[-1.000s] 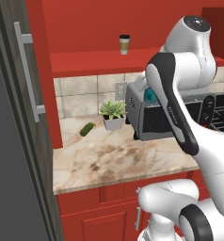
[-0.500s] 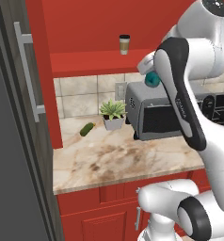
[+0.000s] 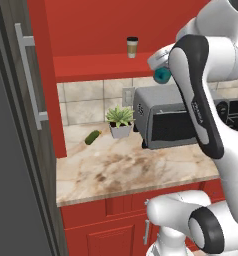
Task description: Pick the boxed food and canned food from the counter and place them in the cabinets closest to them.
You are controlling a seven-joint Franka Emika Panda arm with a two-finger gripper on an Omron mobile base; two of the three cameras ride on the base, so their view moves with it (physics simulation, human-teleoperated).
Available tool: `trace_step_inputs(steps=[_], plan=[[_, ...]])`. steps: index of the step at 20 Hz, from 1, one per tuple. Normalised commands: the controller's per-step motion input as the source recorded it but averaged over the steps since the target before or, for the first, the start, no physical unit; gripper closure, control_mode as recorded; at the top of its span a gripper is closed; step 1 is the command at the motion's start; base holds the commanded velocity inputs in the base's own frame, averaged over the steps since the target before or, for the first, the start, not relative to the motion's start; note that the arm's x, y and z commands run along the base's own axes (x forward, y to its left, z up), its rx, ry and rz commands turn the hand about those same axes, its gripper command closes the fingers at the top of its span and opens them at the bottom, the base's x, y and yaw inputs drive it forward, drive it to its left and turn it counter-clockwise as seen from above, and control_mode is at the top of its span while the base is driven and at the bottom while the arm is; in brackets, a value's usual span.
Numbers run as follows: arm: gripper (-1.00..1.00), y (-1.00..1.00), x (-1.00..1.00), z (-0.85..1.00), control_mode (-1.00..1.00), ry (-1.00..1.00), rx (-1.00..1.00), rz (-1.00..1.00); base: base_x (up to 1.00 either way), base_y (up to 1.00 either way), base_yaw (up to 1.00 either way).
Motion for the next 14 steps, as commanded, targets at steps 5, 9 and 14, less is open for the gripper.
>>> trace_step_inputs(steps=[5,9,14], plan=[[1.0,0.03,0.24,0.0,-1.0,-0.03,0.03,0.0,0.0,0.0,0.0],[1.0,0.06,0.41,0.0,-1.0,-0.01,0.05,0.0,0.0,0.0,0.0],[1.0,0.07,0.46,0.04,-1.0,0.0,0.06,0.0,0.0,0.0,0.0]])
